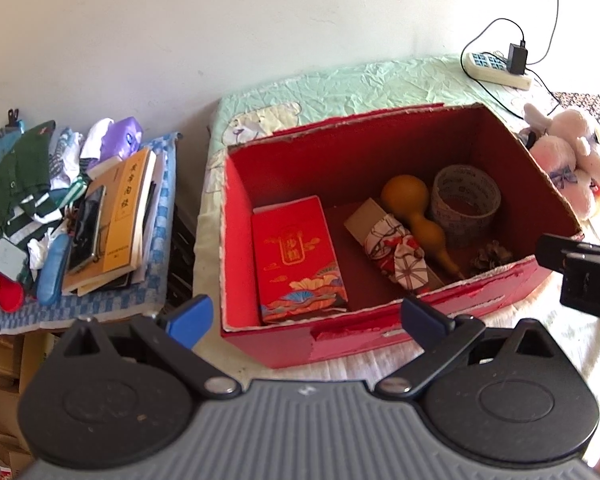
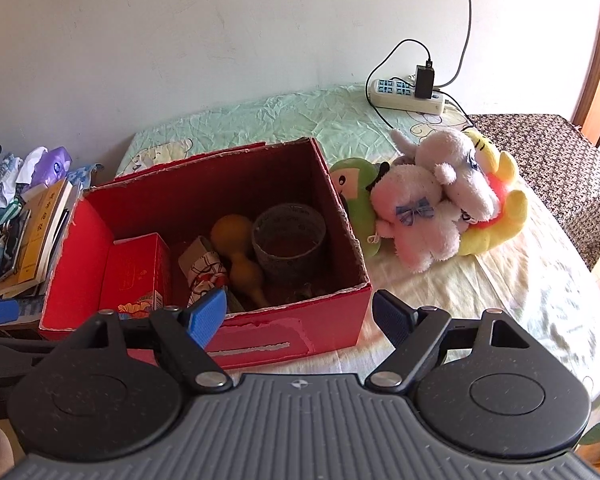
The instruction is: Organize objects
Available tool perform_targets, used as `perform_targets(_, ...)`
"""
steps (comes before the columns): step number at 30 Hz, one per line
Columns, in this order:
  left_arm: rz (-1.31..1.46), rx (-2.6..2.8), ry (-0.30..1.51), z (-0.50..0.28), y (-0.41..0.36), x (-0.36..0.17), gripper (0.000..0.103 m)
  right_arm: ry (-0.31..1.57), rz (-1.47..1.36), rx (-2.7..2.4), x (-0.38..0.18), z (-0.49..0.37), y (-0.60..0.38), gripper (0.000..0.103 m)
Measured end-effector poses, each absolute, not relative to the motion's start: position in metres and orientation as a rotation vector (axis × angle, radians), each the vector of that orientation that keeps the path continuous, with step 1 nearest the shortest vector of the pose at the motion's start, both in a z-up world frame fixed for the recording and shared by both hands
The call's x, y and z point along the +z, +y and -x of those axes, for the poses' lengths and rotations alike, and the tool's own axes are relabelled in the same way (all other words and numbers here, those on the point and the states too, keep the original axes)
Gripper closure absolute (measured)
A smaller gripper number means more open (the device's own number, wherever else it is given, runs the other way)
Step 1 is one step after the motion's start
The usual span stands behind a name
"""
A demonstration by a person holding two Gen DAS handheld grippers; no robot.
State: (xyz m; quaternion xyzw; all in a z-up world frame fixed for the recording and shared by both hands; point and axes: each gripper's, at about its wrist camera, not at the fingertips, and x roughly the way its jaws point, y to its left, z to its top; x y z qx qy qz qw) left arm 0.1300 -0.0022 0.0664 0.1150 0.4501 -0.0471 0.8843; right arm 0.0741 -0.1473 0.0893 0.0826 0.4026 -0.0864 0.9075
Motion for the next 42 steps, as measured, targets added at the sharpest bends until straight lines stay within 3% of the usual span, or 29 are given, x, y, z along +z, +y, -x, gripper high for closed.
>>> perform_targets(42,-0.227,-0.155,0.966,-0.132,-0.006,0.052,0.003,0.841,-0.163,-0.187,0.082,-0.077,-0.147,0.021)
